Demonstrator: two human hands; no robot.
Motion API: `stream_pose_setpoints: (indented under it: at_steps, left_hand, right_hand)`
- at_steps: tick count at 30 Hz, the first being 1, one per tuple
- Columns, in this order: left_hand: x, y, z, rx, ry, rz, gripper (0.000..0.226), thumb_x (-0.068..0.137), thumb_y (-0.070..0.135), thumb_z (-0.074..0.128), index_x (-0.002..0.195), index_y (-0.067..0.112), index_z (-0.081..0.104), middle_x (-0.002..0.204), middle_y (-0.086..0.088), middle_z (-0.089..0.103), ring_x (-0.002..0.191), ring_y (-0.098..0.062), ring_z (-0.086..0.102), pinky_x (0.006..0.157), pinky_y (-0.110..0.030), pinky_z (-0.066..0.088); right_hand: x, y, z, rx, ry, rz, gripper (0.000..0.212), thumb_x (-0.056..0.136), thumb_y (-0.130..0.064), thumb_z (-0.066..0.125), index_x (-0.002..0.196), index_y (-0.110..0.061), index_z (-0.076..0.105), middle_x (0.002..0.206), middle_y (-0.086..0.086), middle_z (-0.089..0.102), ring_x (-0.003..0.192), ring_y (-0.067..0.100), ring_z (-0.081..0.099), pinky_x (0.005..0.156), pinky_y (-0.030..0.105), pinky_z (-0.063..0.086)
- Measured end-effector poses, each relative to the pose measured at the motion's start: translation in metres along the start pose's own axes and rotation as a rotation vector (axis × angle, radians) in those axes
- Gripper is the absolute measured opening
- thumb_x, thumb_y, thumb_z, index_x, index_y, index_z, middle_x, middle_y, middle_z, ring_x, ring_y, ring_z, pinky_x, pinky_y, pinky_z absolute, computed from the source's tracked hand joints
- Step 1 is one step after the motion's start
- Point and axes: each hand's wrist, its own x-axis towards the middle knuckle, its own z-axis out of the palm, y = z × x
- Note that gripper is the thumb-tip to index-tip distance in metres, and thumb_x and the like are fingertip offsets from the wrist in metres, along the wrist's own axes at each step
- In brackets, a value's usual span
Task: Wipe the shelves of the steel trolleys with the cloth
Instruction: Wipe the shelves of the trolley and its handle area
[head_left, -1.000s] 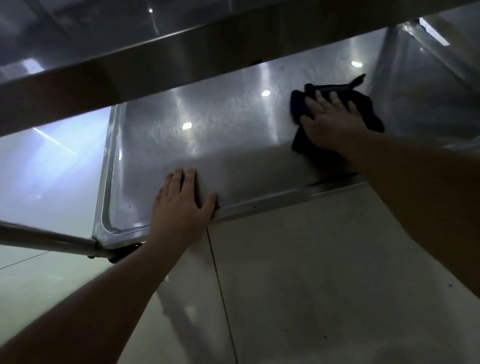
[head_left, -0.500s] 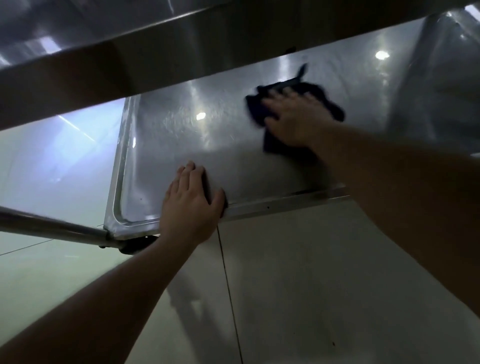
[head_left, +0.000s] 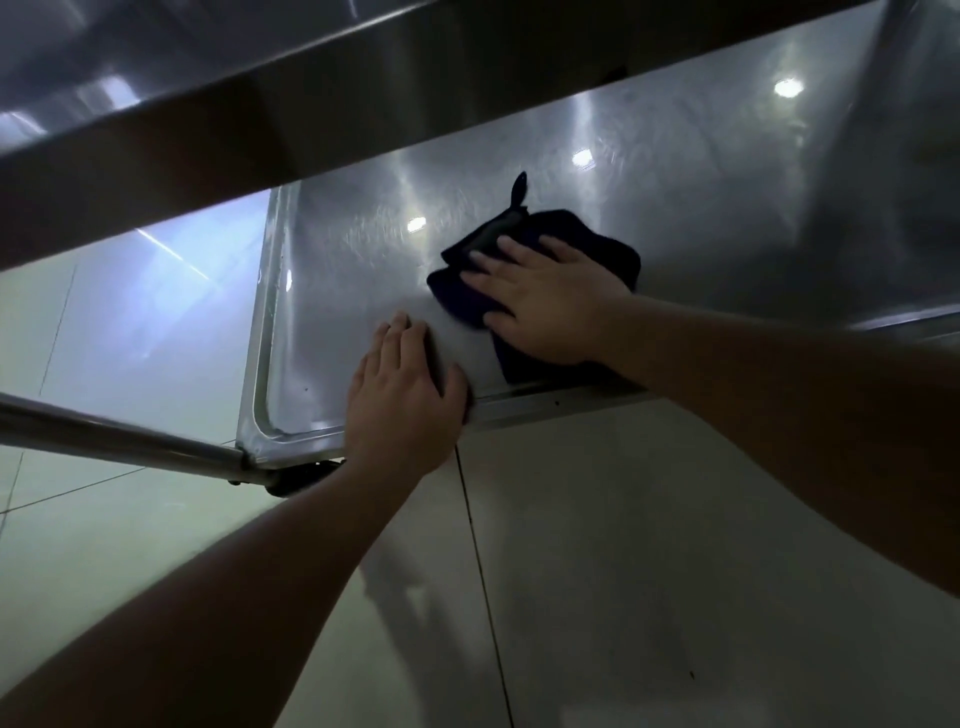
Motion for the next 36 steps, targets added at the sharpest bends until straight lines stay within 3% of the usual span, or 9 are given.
stream_pose_setpoints:
  at_steps: [5, 10, 14, 21, 28, 31, 36]
  left_hand:
    - [-0.002, 0.0, -0.002, -0.029, -0.025, 0.015, 0.063, 0.105, 0.048, 0.038, 0.159, 0.016, 0.03, 0.171, -0.01, 0.023, 0.16, -0.026, 0.015, 0.13, -0.043, 0.014]
    - [-0.001, -0.002, -0.003, -0.041, -0.039, 0.015, 0.067, 0.104, 0.051, 0.035, 0.16, 0.015, 0.027, 0.172, -0.011, 0.022, 0.16, -0.026, 0.014, 0.13, -0.044, 0.014]
    - [-0.002, 0.002, -0.004, -0.048, -0.031, 0.007, 0.065, 0.105, 0.047, 0.037, 0.16, 0.013, 0.028, 0.171, -0.012, 0.023, 0.16, -0.028, 0.016, 0.129, -0.044, 0.014]
    - [0.001, 0.009, -0.015, -0.023, -0.111, -0.007, 0.066, 0.107, 0.044, 0.036, 0.162, 0.01, 0.023, 0.172, -0.015, 0.018, 0.16, -0.031, 0.012, 0.13, -0.046, 0.013]
    - [0.0, 0.032, -0.029, -0.046, -0.084, 0.057, 0.055, 0.102, 0.023, 0.048, 0.155, 0.013, 0.039, 0.163, -0.011, 0.034, 0.151, -0.031, 0.032, 0.122, -0.049, 0.029]
    - [0.007, 0.06, -0.03, -0.082, -0.071, 0.107, 0.054, 0.1, 0.015, 0.05, 0.153, 0.012, 0.043, 0.16, -0.009, 0.037, 0.145, -0.031, 0.039, 0.119, -0.044, 0.034]
    - [0.015, 0.131, -0.011, -0.157, -0.075, 0.188, 0.049, 0.104, 0.024, 0.049, 0.151, 0.01, 0.045, 0.155, -0.011, 0.043, 0.139, -0.031, 0.044, 0.114, -0.041, 0.037]
  right_hand:
    - [-0.06, 0.038, 0.0, 0.0, -0.016, 0.013, 0.067, 0.098, -0.065, 0.005, 0.162, -0.046, -0.004, 0.168, -0.022, -0.013, 0.155, 0.003, -0.017, 0.125, 0.04, -0.008]
    - [-0.118, 0.097, -0.01, -0.008, -0.025, 0.256, 0.075, 0.087, -0.073, -0.006, 0.159, -0.049, -0.01, 0.163, -0.026, -0.018, 0.151, -0.001, -0.021, 0.125, 0.036, -0.008]
    - [-0.138, 0.12, -0.012, -0.005, 0.001, 0.434, 0.071, 0.096, -0.069, 0.002, 0.162, -0.045, -0.003, 0.169, -0.022, -0.011, 0.156, 0.004, -0.013, 0.127, 0.043, -0.001]
    - [-0.137, 0.12, -0.009, 0.02, 0.035, 0.436, 0.062, 0.105, -0.06, 0.017, 0.163, -0.045, 0.003, 0.17, -0.023, -0.007, 0.157, 0.005, -0.009, 0.127, 0.044, -0.001]
    - [-0.136, 0.122, -0.006, 0.022, 0.058, 0.433, 0.062, 0.104, -0.061, 0.017, 0.163, -0.045, 0.003, 0.171, -0.021, -0.006, 0.157, 0.005, -0.009, 0.128, 0.044, -0.001]
    - [-0.137, 0.122, -0.007, 0.026, 0.065, 0.428, 0.063, 0.104, -0.06, 0.017, 0.163, -0.043, 0.004, 0.171, -0.02, -0.004, 0.158, 0.006, -0.008, 0.128, 0.044, -0.001]
    - [-0.137, 0.122, -0.008, 0.046, 0.066, 0.412, 0.067, 0.1, -0.062, 0.014, 0.164, -0.042, 0.006, 0.172, -0.019, -0.002, 0.158, 0.007, -0.007, 0.128, 0.046, 0.0]
